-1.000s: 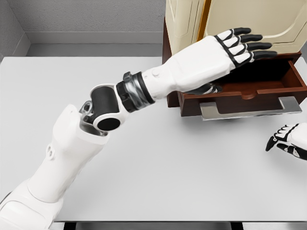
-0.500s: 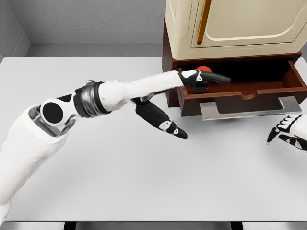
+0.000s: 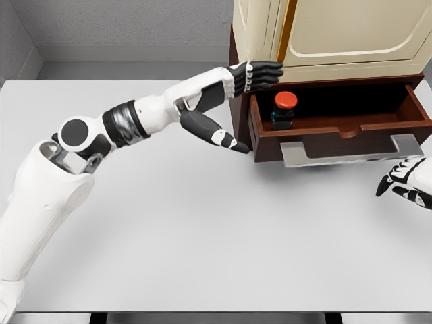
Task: Put the switch into the drawer with left arm, and close the drawer with right arm
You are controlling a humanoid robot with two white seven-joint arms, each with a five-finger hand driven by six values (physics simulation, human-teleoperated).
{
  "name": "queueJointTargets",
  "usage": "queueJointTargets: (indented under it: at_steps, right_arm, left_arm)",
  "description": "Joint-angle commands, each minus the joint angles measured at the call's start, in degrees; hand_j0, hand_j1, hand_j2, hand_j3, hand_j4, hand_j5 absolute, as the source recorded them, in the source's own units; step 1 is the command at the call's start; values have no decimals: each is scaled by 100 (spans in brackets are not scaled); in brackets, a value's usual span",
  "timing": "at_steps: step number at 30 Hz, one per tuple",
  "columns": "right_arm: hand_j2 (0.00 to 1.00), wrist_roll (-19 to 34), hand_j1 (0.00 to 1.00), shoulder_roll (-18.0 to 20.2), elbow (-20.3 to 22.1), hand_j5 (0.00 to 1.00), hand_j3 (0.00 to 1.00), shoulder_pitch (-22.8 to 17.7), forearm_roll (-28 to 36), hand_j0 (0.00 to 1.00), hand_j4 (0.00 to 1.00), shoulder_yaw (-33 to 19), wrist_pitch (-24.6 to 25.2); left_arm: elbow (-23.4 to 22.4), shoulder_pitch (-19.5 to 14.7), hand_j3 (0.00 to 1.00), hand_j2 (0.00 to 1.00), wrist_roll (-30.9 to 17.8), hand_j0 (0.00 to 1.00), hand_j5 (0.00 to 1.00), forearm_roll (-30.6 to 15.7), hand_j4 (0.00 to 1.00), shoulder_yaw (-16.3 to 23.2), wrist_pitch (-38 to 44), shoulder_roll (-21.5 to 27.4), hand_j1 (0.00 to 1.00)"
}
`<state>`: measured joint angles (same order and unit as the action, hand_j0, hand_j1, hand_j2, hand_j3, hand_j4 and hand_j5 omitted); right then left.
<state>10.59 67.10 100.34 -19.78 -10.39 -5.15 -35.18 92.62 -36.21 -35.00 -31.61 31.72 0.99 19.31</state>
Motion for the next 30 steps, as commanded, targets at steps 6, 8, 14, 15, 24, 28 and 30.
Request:
queueJointTargets:
  at_steps: [6, 8, 14, 15, 24, 28, 30]
  right_arm:
    - [47, -31, 47, -30, 47, 47, 47, 184, 125, 47, 47, 93, 18]
    - [47, -31, 47, -74, 56, 47, 47, 316, 125, 47, 47, 216, 18]
    - [48, -48, 48, -13, 38, 48, 48, 325, 134, 48, 48, 234, 18]
    - [48, -48, 48, -4, 38, 48, 48, 317, 134, 48, 48, 234, 18]
    - [48, -75, 48, -4, -6, 48, 48, 246, 142, 48, 48, 234, 18]
    - [50, -119, 50, 14, -269, 50, 50, -44, 142, 50, 50, 190, 18]
    - [50, -119, 50, 14, -314, 50, 50, -53, 151, 50, 50, 190, 18]
  left_arm:
    - [-121, -9, 100, 100, 0, 100, 100, -222, 100, -43, 385, 2, 100]
    - [-42, -35, 100, 100, 0, 100, 100, -486, 100, -43, 543, 2, 100]
    - [442, -26, 100, 100, 380, 100, 100, -829, 100, -43, 1413, 11, 100]
    - [433, -53, 100, 100, 441, 100, 100, -873, 100, -43, 1492, 11, 100]
    - [415, 35, 100, 100, 529, 100, 100, -1005, 100, -333, 1765, 38, 100]
    - [345, 88, 100, 100, 538, 100, 100, -996, 100, -333, 1774, 37, 100]
    - [257, 79, 100, 100, 582, 100, 100, -1005, 100, -333, 1835, -15, 100]
